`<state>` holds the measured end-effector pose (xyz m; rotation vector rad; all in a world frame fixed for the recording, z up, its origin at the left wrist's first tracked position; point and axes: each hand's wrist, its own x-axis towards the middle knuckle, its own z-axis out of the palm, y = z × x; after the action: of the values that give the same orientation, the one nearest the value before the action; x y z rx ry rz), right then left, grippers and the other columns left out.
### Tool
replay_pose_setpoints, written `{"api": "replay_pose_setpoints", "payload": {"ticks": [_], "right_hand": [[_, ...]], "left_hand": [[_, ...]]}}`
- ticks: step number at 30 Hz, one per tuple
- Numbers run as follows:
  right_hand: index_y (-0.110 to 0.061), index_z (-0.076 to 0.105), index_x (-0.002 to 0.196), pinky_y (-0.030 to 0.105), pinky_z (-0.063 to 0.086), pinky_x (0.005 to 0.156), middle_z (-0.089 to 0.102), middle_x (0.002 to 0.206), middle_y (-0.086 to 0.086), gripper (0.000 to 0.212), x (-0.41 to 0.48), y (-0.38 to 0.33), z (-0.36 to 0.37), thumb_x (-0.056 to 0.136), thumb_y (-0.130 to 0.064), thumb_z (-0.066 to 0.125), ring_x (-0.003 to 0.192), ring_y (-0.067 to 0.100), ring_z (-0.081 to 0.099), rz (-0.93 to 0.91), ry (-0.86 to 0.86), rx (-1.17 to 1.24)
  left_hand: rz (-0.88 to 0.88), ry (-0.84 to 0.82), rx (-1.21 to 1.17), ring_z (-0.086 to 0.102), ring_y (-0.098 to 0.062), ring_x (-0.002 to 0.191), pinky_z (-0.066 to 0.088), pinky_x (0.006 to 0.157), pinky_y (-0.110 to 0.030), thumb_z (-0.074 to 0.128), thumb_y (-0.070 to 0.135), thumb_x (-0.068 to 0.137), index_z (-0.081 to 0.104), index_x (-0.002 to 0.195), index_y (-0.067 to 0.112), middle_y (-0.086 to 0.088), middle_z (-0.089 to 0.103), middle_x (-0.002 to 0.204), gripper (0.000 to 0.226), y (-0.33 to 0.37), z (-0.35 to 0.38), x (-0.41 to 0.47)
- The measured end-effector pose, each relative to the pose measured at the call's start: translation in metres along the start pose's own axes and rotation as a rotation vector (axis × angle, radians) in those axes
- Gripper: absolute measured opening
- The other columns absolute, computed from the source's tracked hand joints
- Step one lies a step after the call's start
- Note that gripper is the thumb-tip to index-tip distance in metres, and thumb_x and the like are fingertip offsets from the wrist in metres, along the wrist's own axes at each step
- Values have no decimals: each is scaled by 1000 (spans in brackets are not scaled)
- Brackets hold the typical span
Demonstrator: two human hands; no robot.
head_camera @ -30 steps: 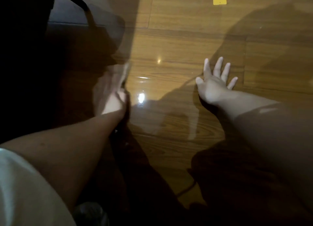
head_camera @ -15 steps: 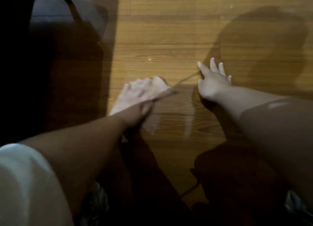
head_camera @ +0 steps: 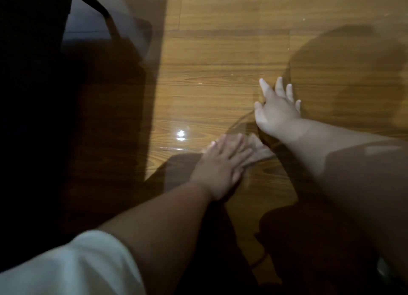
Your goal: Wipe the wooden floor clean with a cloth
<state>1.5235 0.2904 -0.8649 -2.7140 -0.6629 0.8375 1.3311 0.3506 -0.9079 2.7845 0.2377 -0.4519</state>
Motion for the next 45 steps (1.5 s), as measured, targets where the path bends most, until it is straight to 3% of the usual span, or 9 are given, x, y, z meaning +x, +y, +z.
{"api": "replay_pose_setpoints", "payload": {"ticks": [5,10,18,25,29,35,39,43,45], "right_hand": [[-37,7,154,49,0,119,-13,162,0,59,-18,23,0,101,-35,34,148,25,-12,66,-46,-36],[-31,11,154,41,-1,120,-16,161,0,59,-25,45,4,100,-34,36,148,20,-13,-33,61,-112],[-24,20,153,42,1,120,0,163,2,54,11,43,10,102,-31,34,149,20,-4,-2,256,1],[-26,29,151,42,2,120,12,162,-1,49,15,98,5,103,-35,29,149,17,4,176,331,52],[-37,30,148,47,2,118,10,162,1,53,28,57,9,96,-51,27,149,22,6,44,370,155],[-47,33,143,49,-1,116,9,162,-8,46,56,32,16,97,-48,33,149,25,1,-423,105,-161],[-34,58,127,57,31,105,41,145,12,54,69,130,-33,83,-45,28,133,40,34,82,360,-248],[-39,42,140,63,6,112,9,161,2,52,90,126,-43,90,-48,28,144,44,7,622,294,64],[-43,34,143,57,0,114,5,162,8,62,88,75,-21,82,-51,35,146,41,2,430,337,64]], "left_hand": [[-822,176,-183,-1,-29,147,7,118,-45,33,38,100,14,152,33,-4,-4,161,55,-115,-29,-52],[-1241,316,-303,11,-36,144,7,117,-46,32,29,102,15,152,17,-19,6,158,54,-160,-78,-5],[-775,330,-278,-1,-36,146,2,117,-45,36,29,97,21,151,33,-3,3,161,56,-120,-91,101],[93,15,-386,10,-33,146,13,118,-50,53,17,86,18,150,39,-5,-12,160,76,6,-69,152],[62,268,-602,24,12,134,28,110,-20,55,37,82,31,149,28,-8,0,161,71,-22,-86,150],[-427,366,-272,26,-23,142,23,114,-31,45,16,89,41,144,20,0,23,158,55,-87,-86,148],[-492,318,-272,22,-20,144,19,115,-31,44,18,91,39,145,18,1,25,157,55,-74,-87,157],[-465,270,-287,13,-17,147,10,116,-29,43,14,92,33,148,20,0,18,159,58,-70,-84,153],[-416,239,-295,9,-16,147,4,117,-29,43,11,90,31,149,23,0,15,160,61,-70,-76,139]]}}
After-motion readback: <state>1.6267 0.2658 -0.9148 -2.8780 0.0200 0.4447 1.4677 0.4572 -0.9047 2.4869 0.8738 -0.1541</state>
